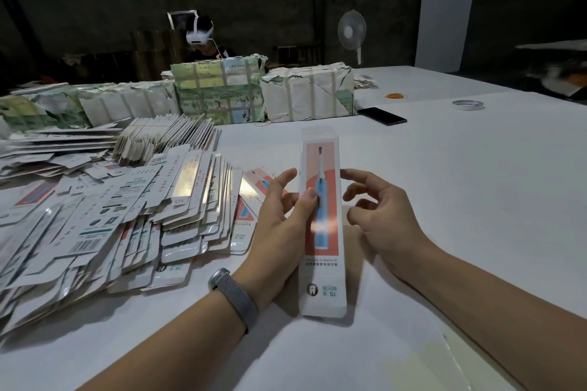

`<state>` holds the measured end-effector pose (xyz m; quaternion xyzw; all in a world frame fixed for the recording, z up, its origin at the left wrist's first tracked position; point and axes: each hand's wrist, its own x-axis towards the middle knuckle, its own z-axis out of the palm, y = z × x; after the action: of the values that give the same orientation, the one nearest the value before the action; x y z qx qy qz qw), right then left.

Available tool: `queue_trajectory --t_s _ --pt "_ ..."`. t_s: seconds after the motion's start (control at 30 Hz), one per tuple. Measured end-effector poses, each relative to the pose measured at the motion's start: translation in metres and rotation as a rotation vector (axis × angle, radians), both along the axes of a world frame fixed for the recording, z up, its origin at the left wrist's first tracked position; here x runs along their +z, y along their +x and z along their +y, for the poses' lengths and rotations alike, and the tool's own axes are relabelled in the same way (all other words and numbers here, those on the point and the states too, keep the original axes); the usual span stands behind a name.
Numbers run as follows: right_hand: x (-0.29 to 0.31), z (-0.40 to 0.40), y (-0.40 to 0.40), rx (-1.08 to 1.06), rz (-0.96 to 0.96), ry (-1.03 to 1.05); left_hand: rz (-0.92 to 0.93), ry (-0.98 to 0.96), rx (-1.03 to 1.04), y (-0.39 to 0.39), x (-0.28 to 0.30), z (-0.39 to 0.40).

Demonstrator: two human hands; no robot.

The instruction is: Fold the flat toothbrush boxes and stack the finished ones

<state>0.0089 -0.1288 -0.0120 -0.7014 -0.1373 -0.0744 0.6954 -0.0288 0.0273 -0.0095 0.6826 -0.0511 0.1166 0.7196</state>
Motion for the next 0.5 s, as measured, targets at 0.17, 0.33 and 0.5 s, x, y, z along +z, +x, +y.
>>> queue_trajectory --t_s 0.17,0.33,0.5 --pt "0.0052 0.0013 -0.0025 0.075 0.070 0.083 0.040 0.010 -0.024 0.0015 -0.0017 0.0018" --pt "0.0076 0.0031 -0.0042 0.154 0.064 0.034 0.037 0.071 -0.111 -0.0012 -0.0013 0.0014" --pt "0.0105 -0.0009 -0.0058 0.215 0.080 0.062 0.051 0.063 -0.146 -0.0008 0.0003 0.0007"
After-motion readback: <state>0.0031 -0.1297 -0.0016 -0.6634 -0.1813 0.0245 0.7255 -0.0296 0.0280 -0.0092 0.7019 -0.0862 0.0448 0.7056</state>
